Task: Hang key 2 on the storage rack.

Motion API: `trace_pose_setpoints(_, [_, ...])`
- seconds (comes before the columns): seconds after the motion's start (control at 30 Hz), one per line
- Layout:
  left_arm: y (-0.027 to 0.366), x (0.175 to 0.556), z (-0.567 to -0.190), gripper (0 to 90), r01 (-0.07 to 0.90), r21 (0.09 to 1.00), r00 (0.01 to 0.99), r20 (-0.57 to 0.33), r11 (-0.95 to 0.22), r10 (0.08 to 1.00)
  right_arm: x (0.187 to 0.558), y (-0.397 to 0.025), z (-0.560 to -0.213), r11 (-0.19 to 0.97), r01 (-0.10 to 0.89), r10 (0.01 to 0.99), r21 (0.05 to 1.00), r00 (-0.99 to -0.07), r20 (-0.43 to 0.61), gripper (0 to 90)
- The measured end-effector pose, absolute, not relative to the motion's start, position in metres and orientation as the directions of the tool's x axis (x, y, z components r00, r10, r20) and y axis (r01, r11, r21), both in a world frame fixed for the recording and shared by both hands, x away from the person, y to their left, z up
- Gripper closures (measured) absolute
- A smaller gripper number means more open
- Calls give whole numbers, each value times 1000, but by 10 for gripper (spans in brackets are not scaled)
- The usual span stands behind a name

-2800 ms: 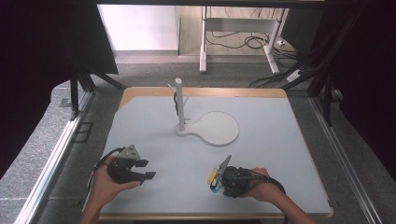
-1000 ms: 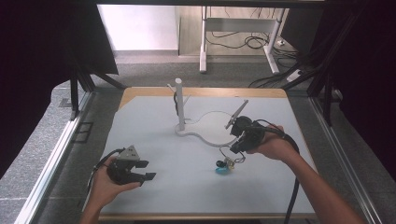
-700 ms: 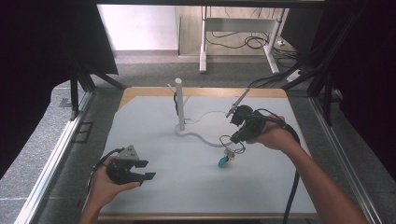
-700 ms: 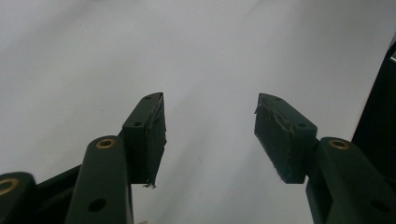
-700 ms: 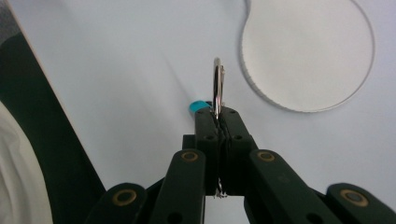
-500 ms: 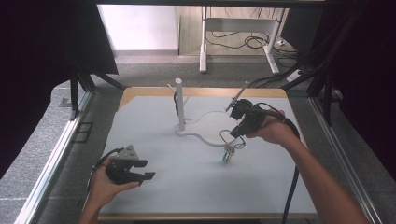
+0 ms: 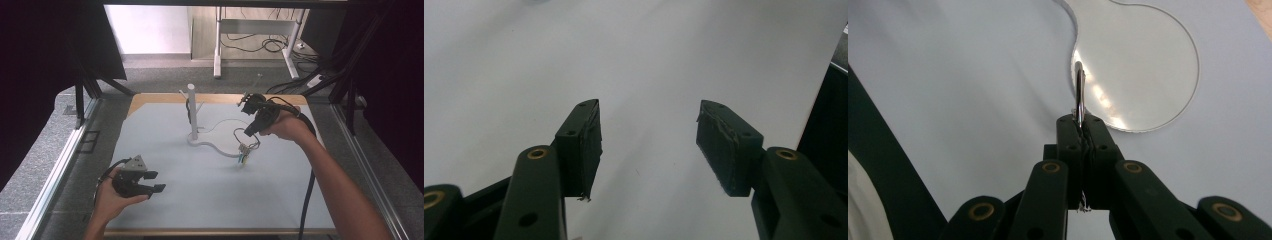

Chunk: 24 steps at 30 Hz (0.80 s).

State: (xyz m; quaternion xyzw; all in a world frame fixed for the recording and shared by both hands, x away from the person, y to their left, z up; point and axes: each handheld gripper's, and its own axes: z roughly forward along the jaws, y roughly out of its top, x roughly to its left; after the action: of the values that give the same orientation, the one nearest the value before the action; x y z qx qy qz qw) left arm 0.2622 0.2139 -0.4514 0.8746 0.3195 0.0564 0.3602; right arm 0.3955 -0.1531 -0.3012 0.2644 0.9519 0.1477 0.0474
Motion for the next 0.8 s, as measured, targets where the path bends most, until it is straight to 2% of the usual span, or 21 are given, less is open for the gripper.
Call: trace_pose_setpoints(0.8, [221,263,-452,440,536,675,778,-161,-508,607,418,-141,-291,800,512,545,312,-838,-22,880])
